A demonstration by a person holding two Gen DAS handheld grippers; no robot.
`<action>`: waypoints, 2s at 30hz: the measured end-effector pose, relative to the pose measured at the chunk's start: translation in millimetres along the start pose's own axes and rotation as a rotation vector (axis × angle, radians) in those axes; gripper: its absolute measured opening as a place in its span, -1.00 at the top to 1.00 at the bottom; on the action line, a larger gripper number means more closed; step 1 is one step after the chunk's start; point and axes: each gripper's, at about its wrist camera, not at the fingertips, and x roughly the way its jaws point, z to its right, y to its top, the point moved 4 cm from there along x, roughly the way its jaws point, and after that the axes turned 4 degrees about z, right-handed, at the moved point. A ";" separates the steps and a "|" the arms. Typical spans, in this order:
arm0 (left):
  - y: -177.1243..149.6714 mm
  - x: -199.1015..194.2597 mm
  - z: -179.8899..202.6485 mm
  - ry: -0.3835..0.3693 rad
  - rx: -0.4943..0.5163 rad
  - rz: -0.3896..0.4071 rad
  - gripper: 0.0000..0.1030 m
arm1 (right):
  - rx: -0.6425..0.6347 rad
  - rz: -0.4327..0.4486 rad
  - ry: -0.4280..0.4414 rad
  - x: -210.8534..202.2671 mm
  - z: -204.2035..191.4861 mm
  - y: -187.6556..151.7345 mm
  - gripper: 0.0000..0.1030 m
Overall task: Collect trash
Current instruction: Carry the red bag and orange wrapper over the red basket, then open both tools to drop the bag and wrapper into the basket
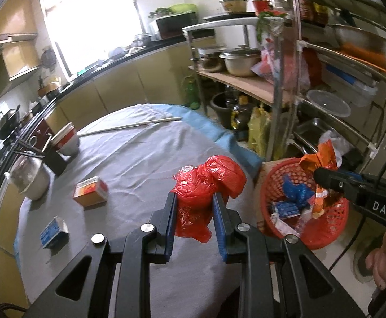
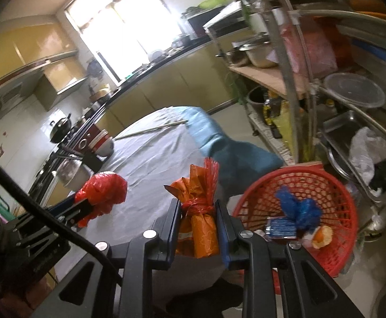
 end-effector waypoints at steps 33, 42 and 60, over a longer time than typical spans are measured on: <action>-2.0 50.7 144.0 -0.501 0.095 -0.167 0.02 | 0.354 -0.045 -0.171 -20.8 153.4 -15.8 0.32; -16.0 45.0 83.4 -0.369 0.056 -0.138 0.00 | 0.341 0.103 -0.146 -45.5 135.4 3.4 -0.40; -106.0 -36.9 -184.0 0.196 -0.388 -0.116 -0.11 | -0.039 -0.090 0.135 44.4 -93.0 -16.0 -0.40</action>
